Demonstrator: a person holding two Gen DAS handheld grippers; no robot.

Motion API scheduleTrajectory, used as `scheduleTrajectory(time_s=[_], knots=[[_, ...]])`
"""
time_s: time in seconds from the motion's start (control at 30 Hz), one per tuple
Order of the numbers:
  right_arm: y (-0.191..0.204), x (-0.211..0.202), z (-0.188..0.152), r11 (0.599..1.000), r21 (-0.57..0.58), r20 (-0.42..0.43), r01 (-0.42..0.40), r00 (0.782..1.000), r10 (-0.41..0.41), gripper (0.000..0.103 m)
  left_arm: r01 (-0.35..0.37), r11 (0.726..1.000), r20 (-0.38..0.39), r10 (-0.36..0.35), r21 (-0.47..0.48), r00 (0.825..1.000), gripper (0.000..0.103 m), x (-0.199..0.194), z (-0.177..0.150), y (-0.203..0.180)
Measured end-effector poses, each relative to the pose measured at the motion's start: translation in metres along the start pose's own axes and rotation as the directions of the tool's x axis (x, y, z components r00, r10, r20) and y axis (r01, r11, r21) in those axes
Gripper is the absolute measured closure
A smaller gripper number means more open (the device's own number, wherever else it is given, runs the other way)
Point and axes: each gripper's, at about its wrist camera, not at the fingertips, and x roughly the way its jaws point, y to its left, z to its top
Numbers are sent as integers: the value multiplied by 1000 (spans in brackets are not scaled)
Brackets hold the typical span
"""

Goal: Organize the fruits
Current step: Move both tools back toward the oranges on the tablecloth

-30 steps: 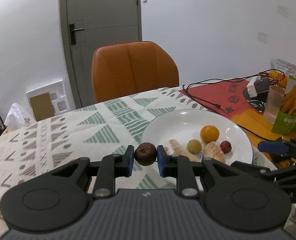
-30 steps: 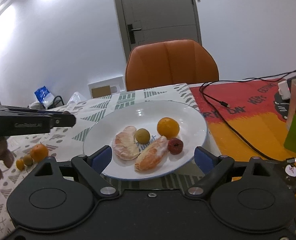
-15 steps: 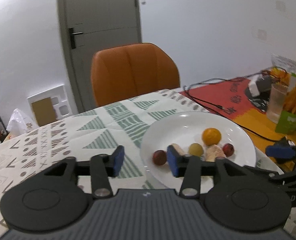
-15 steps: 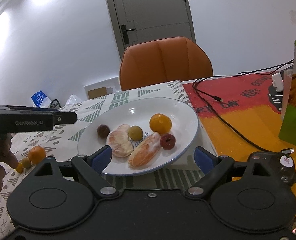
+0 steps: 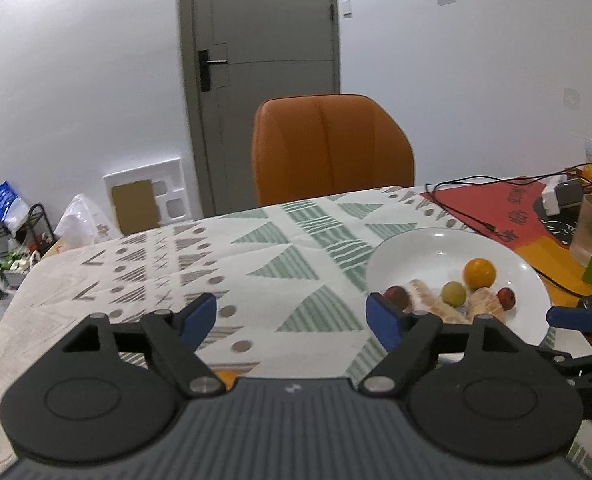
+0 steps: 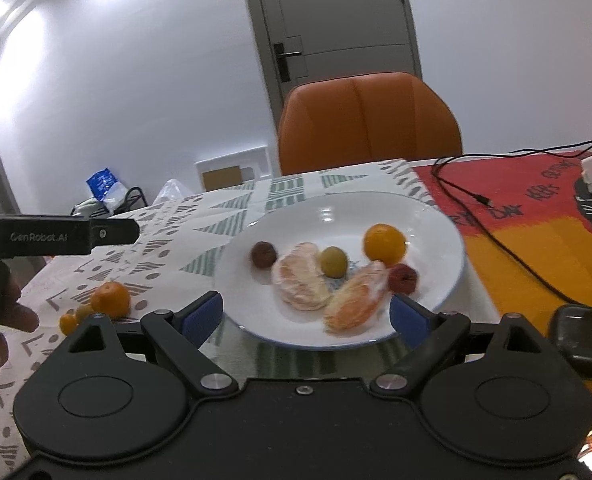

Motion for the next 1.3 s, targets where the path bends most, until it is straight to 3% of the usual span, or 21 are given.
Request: scheduleTrajectory(time_s=[0.6,1.3], knots=[[54,16,0,993,-67,-26,-93,996,91,7,-123,987,-44,120,-100,992,19,-29,-34,66],[94,30,-9,980,-140,-92,-142,987,130,7,-149,970,-106,131,-194,986,19,-28,-73,97]])
